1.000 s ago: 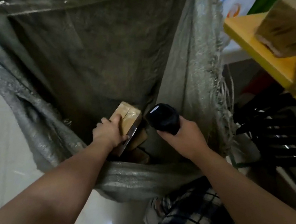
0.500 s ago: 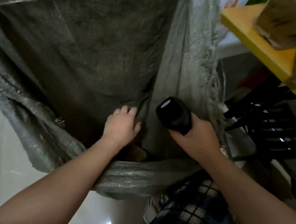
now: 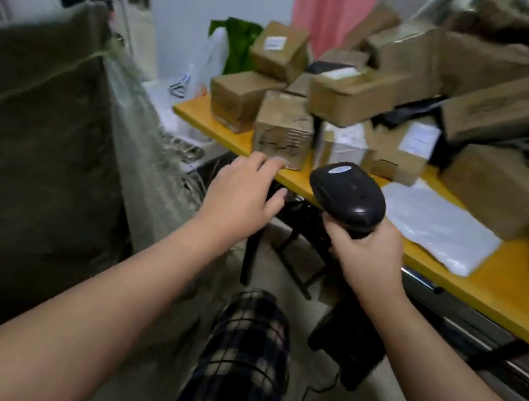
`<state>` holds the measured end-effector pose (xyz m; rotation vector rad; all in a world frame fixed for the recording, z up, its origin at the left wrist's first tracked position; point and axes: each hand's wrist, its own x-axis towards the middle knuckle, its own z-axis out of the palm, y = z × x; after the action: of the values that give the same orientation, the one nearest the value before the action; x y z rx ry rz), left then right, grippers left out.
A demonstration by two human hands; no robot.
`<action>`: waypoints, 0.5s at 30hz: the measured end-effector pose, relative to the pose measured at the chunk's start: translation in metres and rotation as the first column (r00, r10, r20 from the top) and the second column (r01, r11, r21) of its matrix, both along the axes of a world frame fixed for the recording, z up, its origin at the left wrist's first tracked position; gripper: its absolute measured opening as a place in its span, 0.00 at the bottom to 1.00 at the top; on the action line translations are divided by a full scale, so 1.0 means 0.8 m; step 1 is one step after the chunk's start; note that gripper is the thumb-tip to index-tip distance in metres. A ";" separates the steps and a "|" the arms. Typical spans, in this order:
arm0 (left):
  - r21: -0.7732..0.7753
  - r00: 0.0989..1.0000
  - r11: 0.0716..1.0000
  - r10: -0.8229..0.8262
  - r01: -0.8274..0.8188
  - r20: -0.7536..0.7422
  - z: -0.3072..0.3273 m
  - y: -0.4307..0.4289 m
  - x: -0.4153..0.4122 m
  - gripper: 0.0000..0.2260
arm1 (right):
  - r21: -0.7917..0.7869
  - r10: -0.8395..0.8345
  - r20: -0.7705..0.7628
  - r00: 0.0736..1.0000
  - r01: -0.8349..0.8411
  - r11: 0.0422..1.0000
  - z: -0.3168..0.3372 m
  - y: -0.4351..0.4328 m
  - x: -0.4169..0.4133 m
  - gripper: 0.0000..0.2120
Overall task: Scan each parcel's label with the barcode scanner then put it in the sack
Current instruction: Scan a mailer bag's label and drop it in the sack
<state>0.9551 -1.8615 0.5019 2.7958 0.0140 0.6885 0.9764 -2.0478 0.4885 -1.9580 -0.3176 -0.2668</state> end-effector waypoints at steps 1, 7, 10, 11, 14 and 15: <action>0.015 0.999 0.999 -0.038 0.038 0.012 0.010 -0.021 0.009 0.19 | 0.022 -0.031 -0.008 0.999 0.031 0.999 0.005 -0.021 0.002 0.09; 0.051 0.966 0.964 -0.259 0.260 -0.026 0.028 -0.133 0.051 0.20 | 0.102 -0.189 -0.013 0.982 0.190 0.977 0.018 -0.128 0.001 0.11; 0.146 0.917 0.911 -0.361 0.386 -0.172 0.020 -0.182 0.069 0.29 | 0.150 -0.264 -0.027 0.964 0.265 0.953 0.017 -0.169 -0.002 0.09; 0.188 0.897 0.888 -0.376 0.420 -0.231 0.017 -0.196 0.076 0.33 | 0.152 -0.279 -0.025 0.960 0.280 0.948 0.017 -0.181 -0.003 0.09; 0.229 0.853 0.851 -0.378 0.473 -0.359 0.007 -0.226 0.093 0.41 | 0.149 -0.329 -0.027 0.944 0.329 0.932 0.014 -0.209 -0.005 0.10; 0.222 0.837 0.846 -0.375 0.484 -0.398 0.005 -0.234 0.097 0.42 | 0.157 -0.349 -0.033 0.936 0.350 0.924 0.014 -0.217 -0.007 0.10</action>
<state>1.0324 -2.0489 0.5060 3.0101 -0.7097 0.0896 0.9708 -2.2216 0.5000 -1.8459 0.0609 -0.5036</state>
